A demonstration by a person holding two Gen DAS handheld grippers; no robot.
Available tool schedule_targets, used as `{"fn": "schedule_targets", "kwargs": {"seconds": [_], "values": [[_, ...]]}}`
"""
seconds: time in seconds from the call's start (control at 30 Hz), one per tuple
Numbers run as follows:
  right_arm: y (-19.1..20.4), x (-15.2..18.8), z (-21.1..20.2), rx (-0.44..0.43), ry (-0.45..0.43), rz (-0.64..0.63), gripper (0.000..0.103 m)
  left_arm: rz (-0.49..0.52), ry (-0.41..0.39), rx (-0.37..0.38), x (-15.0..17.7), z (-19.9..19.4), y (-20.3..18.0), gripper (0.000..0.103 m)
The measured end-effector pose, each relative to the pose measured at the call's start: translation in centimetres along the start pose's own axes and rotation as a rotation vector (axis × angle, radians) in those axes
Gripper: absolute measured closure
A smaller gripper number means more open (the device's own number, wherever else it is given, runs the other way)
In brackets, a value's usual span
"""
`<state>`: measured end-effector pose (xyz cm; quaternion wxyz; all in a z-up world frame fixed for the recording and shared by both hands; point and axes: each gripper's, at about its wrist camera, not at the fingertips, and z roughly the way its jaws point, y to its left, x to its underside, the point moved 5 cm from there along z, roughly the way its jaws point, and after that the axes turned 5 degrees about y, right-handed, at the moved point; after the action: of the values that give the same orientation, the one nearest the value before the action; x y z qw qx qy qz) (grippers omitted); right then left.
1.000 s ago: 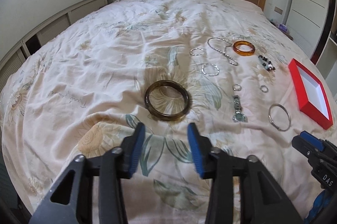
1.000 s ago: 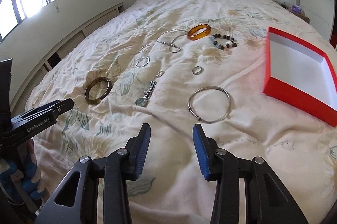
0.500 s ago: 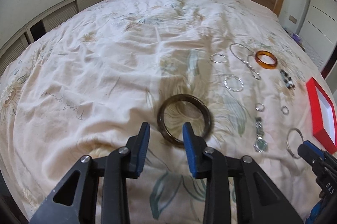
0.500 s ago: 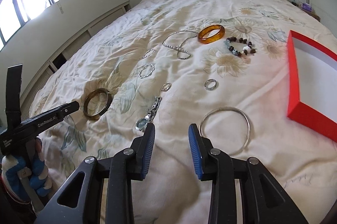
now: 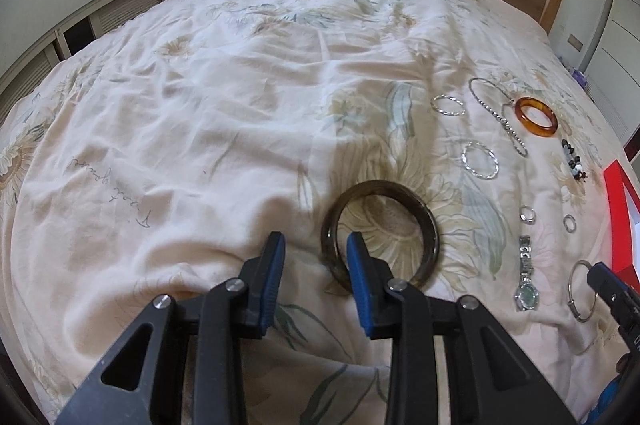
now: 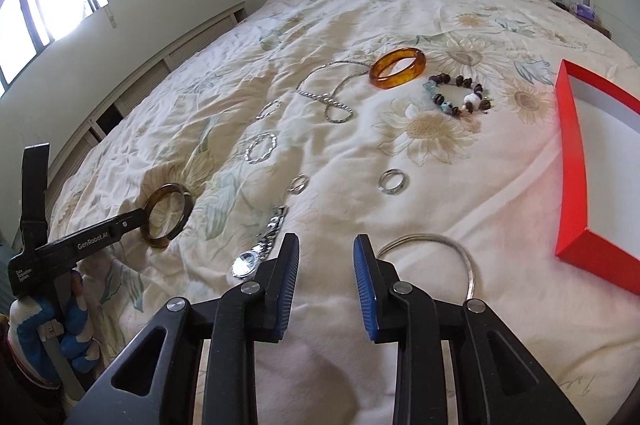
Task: Organize jewelry
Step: 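Grasp the dark brown bangle with the left gripper while the right gripper grasps a silver ring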
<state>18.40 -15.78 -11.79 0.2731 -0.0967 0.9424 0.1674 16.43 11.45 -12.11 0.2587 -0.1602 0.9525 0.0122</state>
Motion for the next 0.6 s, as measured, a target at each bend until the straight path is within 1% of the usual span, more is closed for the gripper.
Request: {"fn": "schedule_targets", "kwargs": {"seconds": [0.27, 0.37, 0.5, 0.6], "values": [[-1.9, -2.1, 1.3, 0.045, -0.002, -0.012, 0.075, -0.019, 0.031, 0.011, -0.2, 1.0, 0.1, 0.073], [-2.2, -3.0, 2.0, 0.062, 0.001, -0.026, 0.075, -0.016, 0.05, 0.001, -0.3, 1.6, 0.0, 0.073], [-2.9, -3.6, 3.4, 0.09, 0.026, -0.038, 0.075, -0.022, 0.084, -0.002, -0.3, 2.6, -0.2, 0.073], [-3.2, -3.9, 4.5, 0.1, 0.049, -0.047, 0.075, -0.021, 0.092, -0.008, -0.2, 3.1, -0.2, 0.073]]}}
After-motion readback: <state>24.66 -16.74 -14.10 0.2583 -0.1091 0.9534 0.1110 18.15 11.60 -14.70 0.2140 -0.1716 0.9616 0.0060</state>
